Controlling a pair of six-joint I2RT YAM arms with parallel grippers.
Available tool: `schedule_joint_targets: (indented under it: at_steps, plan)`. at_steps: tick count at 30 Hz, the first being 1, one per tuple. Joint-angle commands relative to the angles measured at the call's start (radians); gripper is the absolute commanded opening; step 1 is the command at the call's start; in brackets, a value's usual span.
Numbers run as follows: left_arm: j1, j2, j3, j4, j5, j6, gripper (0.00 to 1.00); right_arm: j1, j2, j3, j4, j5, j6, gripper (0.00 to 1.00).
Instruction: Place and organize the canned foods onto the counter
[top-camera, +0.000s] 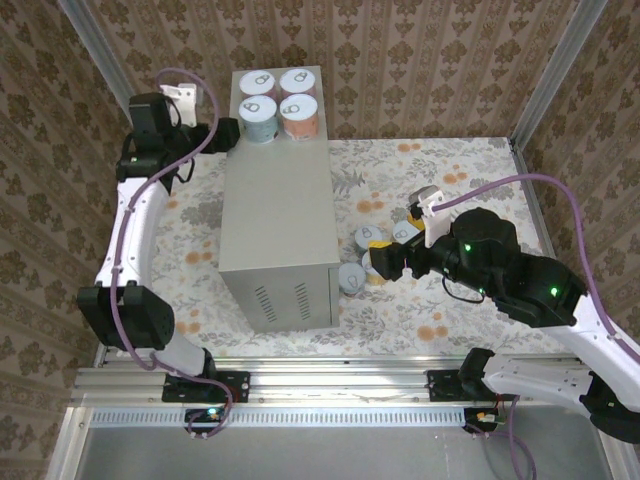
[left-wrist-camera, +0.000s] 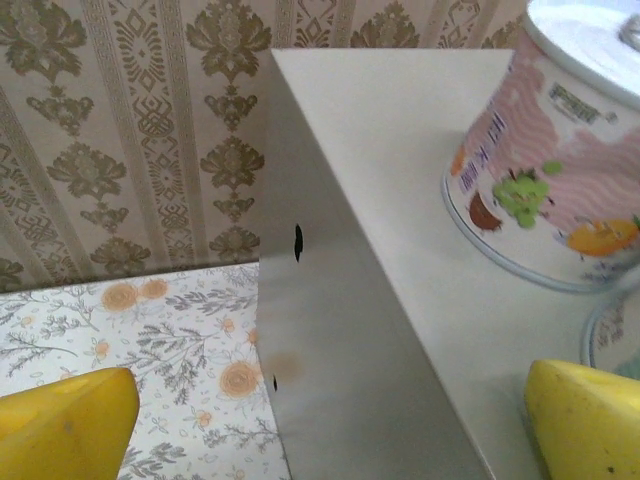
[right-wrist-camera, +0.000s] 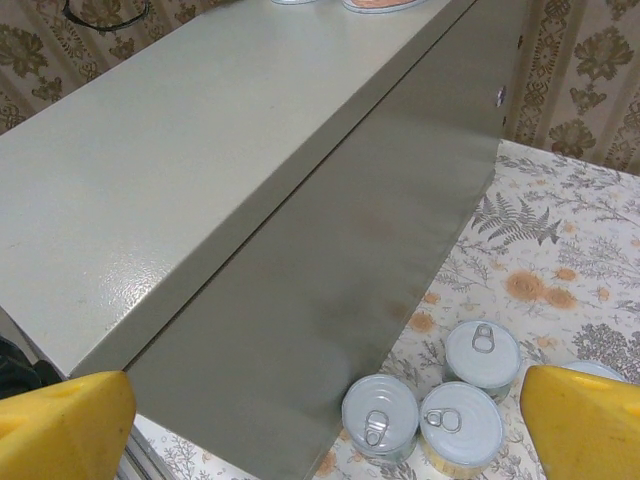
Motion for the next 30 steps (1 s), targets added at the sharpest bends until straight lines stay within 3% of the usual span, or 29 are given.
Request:
schedule_joint_targets:
  at_steps: [1,16,30]
  plan:
    - [0.014,0.038,0.066,-0.023,0.006,0.015,1.00,-0.006,-0.015,-0.011,0.005,0.026,0.020,1.00]
    - [0.058,0.271,0.325,-0.110,0.164,0.079,1.00,-0.006,-0.006,-0.001,-0.017,0.032,0.023,1.00]
    - [0.058,0.457,0.572,-0.238,0.206,0.144,1.00,-0.007,0.005,0.041,-0.074,0.046,0.035,1.00]
